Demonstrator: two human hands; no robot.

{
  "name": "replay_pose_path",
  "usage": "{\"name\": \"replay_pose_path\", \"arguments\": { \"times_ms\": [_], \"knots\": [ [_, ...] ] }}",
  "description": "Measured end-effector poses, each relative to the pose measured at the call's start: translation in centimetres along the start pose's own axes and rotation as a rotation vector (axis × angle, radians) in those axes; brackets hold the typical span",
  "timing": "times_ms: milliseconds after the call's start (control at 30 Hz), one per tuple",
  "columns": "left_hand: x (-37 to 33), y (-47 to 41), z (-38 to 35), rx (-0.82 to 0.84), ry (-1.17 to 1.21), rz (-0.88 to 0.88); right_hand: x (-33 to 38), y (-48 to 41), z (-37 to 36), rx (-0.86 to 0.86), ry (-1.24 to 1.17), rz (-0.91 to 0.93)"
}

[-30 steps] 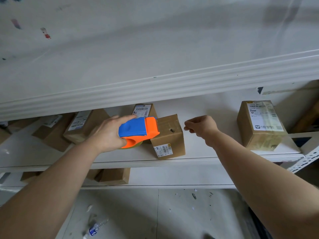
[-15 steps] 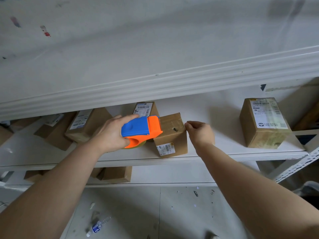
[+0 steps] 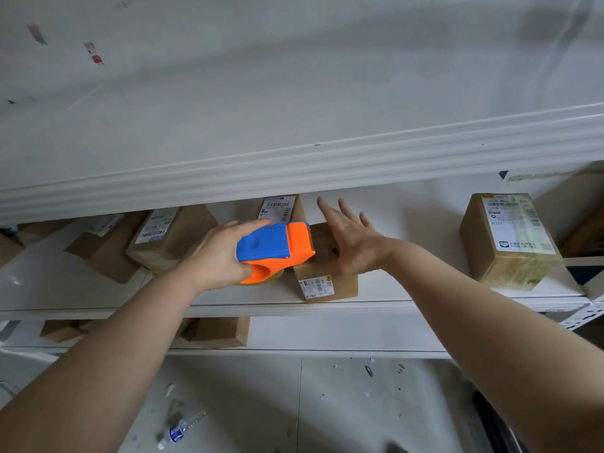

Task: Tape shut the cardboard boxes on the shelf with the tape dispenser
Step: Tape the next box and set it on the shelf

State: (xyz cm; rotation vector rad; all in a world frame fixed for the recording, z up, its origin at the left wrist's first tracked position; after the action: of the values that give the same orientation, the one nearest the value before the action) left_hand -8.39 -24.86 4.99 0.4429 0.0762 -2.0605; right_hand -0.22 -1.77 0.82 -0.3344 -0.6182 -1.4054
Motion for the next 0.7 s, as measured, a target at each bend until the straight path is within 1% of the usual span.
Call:
{"name": "replay_pose_path", "arguments": {
  "times_ms": [33,67,100,200,300,433,600,700],
  "knots": [
    [0.0,0.0,0.0,0.005,0.009,-0.002,0.2,-0.5,0.0,0.054,0.149,0.009],
    [0.1,0.0,-0.1,0.013,0.014,-0.004,0.4,-1.0,-0.1,0.081,0.225,0.007],
    [0.2,0.0,-0.1,0.019,0.012,-0.008,0.6,-1.5,-0.4,0.093,0.251,0.005],
    [0.4,-0.3,0.1,0.043,0.000,-0.026,0.4,-2.4,-0.8,0.025,0.203,-0.011],
    [1.0,-0.1,0.5,0.075,0.031,0.000,0.1,-2.2,-0.6,-0.041,0.179,-0.004],
    [2.4,0.4,1.1,0.098,0.147,0.018,0.0,-1.8,-0.5,-0.041,0.153,-0.010],
    [5.4,1.3,2.4,0.092,0.130,0.061,-0.1,-2.1,-0.5,-0.047,0.133,-0.032],
    [5.9,1.3,2.0,0.105,0.138,0.067,0.0,-2.1,-0.5,-0.039,0.136,-0.036]
  ]
}}
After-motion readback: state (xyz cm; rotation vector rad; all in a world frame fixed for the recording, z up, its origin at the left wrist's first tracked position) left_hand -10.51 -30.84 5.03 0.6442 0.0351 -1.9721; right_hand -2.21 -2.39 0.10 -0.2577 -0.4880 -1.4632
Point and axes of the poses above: each hand's wrist, its own y-axis away from the middle knuckle, its own z-axis out of the back of the hand, x = y × z, the point moved 2 cm from there along -y, towards the middle knuckle, and after that the axes turned 6 degrees about z, right-handed, at the moved point
